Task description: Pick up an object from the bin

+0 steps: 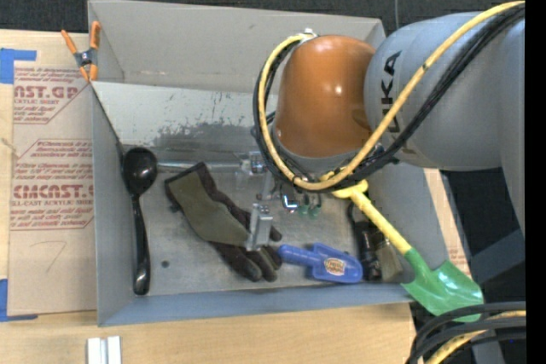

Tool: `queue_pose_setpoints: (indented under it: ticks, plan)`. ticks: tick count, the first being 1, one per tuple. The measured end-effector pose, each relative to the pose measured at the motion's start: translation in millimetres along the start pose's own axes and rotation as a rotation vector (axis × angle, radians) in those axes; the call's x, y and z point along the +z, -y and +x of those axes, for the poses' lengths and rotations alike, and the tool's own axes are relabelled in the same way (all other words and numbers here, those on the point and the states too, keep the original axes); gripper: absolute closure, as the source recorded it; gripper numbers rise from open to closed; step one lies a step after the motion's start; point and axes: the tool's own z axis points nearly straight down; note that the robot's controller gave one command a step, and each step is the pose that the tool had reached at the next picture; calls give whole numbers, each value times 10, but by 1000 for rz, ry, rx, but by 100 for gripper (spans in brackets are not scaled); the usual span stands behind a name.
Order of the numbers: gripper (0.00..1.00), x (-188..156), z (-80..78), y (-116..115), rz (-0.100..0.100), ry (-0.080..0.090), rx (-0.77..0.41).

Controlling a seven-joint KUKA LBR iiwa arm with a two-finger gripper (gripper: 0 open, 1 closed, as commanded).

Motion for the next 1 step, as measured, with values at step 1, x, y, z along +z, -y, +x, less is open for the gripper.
queue_pose_setpoints:
  ticks: [1]
  plan:
    - [0,3,0,0,0,1,0]
